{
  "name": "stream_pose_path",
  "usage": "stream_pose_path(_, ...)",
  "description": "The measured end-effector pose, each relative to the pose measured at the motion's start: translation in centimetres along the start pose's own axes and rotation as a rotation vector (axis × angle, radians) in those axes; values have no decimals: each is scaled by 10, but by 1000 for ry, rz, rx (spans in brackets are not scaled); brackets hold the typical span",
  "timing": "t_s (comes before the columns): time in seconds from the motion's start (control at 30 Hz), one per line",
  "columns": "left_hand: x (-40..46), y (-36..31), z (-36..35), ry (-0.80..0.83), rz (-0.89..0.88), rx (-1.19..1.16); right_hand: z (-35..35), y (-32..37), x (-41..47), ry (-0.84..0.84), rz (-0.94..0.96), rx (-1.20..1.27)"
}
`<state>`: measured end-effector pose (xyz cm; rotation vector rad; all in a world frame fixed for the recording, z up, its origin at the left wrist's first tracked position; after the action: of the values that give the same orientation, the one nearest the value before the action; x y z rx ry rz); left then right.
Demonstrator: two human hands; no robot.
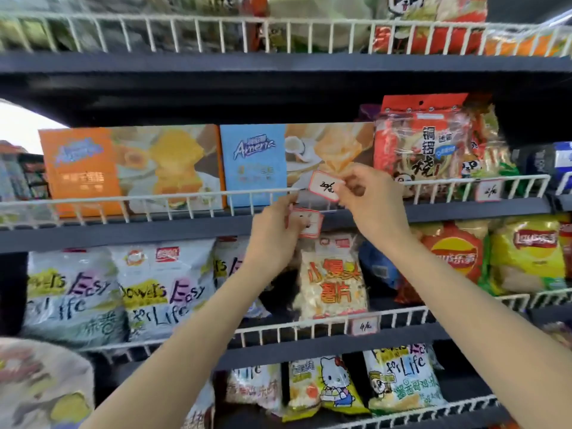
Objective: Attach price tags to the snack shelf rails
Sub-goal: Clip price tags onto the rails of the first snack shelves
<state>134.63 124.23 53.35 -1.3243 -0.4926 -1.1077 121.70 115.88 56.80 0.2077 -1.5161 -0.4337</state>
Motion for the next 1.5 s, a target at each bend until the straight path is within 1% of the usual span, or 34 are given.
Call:
stream_pose_path(0.13,-4,-6,-3,77,-1,-30,-3,8,1,-2,-21,8)
stream_pose_path(0.27,-6,-6,-5,141,-14,-50,-4,9,2,3,9,-41)
stream_pose_path(0.4,-7,-7,-3,150,-8,-74,5,4,9,-15,20,-68)
stream_pose_path(0.47,-7,-3,-1,140,-3,-71,8,3,14,-3,56,-86)
stream_pose_path(0.57,-4,4,5,112,-15,-54,5,9,19,36,156,-107)
stream_pose_path(0.67,-3,7,10,114,-40,-52,-3,13,20,118,257,-160)
stream_pose_path(0.73,-3,5,12,123,-70,-29,-9,10,19,181,283,-215)
stream_pose_path(0.8,-2,4,13,122,-86,-9,-12,8,15,205,294,-263)
stream_pose_path(0.93,-4,4,11,124,-71,-6,-9,10,7,124,382,-340)
stream_pose_path(1.07,-4,9,9,140,-28,-54,-14,9,1,103,504,-435)
stream_pose_path(1.17,-3,12,8,142,-8,-57,-14,9,1,94,530,-438)
stream_pose_path(1.5,-2,12,6,144,-42,-69,-13,15,-5,79,577,-472)
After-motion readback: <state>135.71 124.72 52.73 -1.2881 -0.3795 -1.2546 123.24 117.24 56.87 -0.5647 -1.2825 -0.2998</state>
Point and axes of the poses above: each hand's wrist, its own x-axis towards the middle knuckle, its own z-axis out of the back of the hand, y = z × x, the point moved 6 cm from there along x, towards the middle knuckle, and after that the axes turned 15 degrees about -y, right-handed, at the moved point
